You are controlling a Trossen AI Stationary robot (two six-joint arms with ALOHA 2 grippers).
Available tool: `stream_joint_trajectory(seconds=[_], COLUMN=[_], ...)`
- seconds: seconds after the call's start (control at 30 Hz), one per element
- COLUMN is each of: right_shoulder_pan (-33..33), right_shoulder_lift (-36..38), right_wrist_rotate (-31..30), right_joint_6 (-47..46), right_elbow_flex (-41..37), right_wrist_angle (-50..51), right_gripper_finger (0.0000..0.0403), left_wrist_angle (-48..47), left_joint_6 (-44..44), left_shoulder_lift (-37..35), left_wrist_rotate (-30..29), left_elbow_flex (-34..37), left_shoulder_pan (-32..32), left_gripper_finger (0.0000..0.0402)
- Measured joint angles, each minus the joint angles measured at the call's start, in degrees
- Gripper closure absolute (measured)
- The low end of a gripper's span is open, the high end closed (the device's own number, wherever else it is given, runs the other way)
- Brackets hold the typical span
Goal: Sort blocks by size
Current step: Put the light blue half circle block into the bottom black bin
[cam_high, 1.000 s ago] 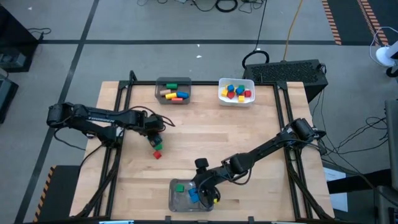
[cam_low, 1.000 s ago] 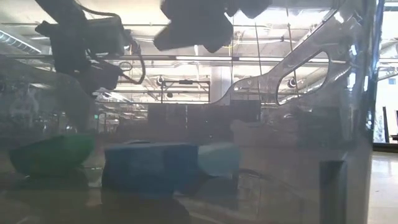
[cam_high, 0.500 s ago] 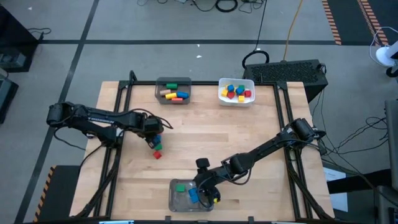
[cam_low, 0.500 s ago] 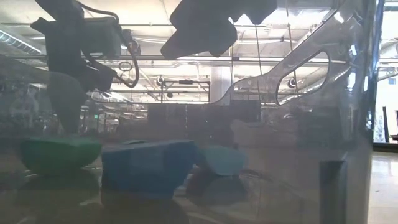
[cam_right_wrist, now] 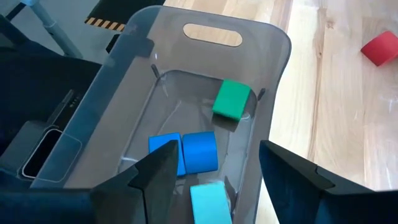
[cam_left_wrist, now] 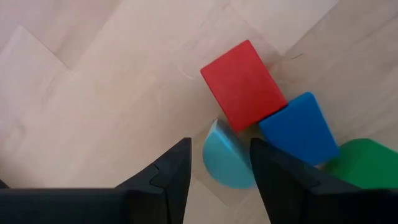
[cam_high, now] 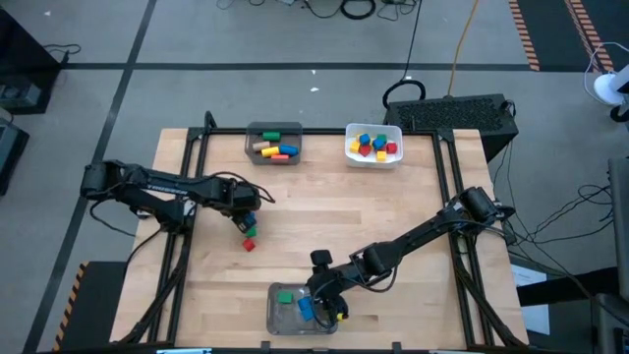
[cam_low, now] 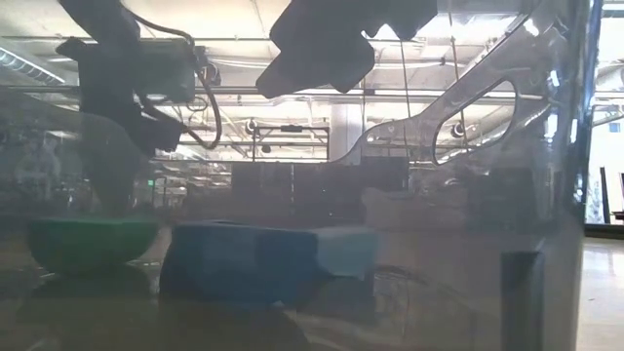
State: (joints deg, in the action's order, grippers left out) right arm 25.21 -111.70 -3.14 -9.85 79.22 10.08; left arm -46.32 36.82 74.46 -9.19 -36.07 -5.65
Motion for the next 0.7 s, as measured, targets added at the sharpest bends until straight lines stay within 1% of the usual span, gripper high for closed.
stream_joint_trajectory(seconds=[0.2,0.37,0.47,0.6,0.7], right_shoulder_pan=[0.00,0.00,0.02,0.02,0.04], right_shoulder_lift=[-0.02,-0.02,-0.02,-0.02,-0.02], right_wrist_rotate=[-0.02,-0.04,-0.04,-0.29,-2.91], right_joint_6=[-0.50,-0.87,-0.87,-0.87,0.32], right_elbow_flex=[0.00,0.00,0.00,0.00,0.00], right_wrist_angle=[0.94,1.63,1.69,1.76,2.10], right_gripper_finger=[0.0191,0.0190,0.0190,0.0190,0.0190], left_wrist_angle=[1.09,2.50,3.41,3.84,5.72], left_joint_6=[-0.12,-2.25,-3.00,-3.33,-4.33], left_shoulder_lift=[5.73,7.83,7.61,6.33,5.04], left_wrist_rotate=[1.37,1.40,1.67,1.95,1.70], left_elbow_flex=[0.00,-0.19,-0.08,0.06,0.18], left_shoulder_pan=[0.13,0.14,0.16,0.20,0.15], left_gripper_finger=[0.0235,0.0241,0.0268,0.0321,0.0323])
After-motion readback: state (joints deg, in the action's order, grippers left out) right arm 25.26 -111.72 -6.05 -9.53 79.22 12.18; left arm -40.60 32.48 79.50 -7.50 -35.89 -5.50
